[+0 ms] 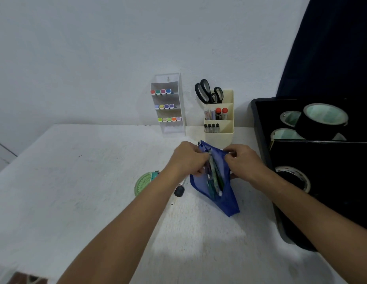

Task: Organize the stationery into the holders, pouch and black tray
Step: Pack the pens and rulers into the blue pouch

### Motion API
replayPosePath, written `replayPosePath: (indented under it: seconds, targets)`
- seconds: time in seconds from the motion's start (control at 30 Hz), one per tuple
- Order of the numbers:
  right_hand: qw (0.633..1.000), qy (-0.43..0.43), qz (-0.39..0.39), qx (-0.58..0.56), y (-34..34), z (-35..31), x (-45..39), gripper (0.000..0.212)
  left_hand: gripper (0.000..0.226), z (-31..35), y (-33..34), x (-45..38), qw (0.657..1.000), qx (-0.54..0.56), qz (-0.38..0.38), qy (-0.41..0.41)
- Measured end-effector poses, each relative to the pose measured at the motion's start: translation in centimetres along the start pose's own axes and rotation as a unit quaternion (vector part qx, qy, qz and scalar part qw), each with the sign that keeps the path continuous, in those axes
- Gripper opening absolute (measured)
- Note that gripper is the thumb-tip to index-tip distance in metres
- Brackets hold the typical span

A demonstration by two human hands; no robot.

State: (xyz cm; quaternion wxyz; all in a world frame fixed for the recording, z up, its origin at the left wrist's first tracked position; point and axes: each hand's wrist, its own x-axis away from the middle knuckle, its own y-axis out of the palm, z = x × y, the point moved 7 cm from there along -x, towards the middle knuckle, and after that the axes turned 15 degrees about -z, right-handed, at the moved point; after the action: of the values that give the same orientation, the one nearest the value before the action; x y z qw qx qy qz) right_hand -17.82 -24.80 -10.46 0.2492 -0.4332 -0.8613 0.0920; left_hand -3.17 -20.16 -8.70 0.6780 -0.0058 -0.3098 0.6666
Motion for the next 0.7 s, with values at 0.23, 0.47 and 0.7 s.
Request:
replayPosePath:
  seconds: [0.23,0.47,0.7]
  targets:
    - [1.0,-0.007,-0.003,0.012,0.1,-0.1,-0.1,0.029,0.025,0.5,2.6,-1.3,0.998,-0.059,-0.001,0.017]
    - [1.0,-0.01,0.002,0.029,0.0,0.0,-0.2,0.028,0.016,-1.5,-0.8,-0.6,0.998,-0.056,0.034,0.003]
    - [0.999,-0.009,-0.001,0.043,0.3,0.1,-0.3,0.028,0.032,-6.0,-8.1,0.9,0.975,-0.175,0.114,-0.071]
